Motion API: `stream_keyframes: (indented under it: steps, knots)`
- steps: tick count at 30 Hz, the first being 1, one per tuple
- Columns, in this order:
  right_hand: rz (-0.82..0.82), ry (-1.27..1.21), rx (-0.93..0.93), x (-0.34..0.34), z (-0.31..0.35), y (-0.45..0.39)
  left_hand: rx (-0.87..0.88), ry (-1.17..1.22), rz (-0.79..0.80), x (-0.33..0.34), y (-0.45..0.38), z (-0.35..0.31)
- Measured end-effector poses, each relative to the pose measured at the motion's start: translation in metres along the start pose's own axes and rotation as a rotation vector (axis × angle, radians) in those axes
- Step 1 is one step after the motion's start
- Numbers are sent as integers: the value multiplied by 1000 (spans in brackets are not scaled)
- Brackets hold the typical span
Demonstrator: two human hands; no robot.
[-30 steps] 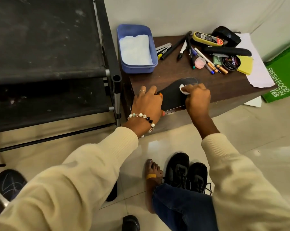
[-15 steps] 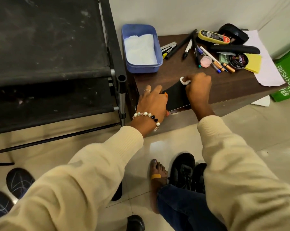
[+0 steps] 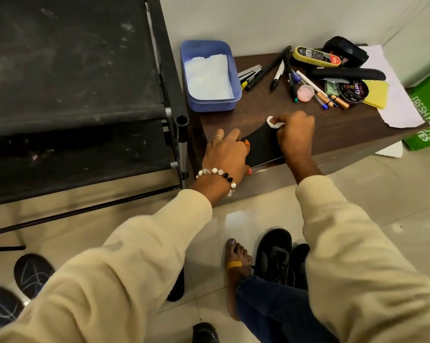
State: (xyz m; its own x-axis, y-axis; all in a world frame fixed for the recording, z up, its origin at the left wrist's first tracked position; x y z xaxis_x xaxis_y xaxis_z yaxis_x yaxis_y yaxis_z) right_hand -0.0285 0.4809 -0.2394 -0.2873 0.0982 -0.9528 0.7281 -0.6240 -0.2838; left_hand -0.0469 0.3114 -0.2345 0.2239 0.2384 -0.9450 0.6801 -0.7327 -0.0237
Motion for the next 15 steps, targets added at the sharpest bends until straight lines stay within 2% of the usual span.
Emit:
stream_keyframes:
  steps: [3,15]
  knots:
    - [21,-13,56,-1,-1,-10,-4,-5,-11,-1,-1,0]
    - [-59,-179,39,-3,6,35,7,-65,18,4,-3,-3]
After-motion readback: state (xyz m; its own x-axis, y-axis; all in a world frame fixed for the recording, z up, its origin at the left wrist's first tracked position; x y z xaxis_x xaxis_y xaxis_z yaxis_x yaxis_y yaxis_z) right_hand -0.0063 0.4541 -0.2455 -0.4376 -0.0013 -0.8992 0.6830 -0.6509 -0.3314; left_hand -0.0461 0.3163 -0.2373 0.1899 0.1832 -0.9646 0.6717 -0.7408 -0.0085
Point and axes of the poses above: each hand's wrist, its own y-axis away from the middle knuckle, its own x-axis out of the palm, z = x × y, the point moved 7 cm from there along -y, towards the middle knuckle, and after that the axes turned 13 degrees about -z, right-handed, at the moved point
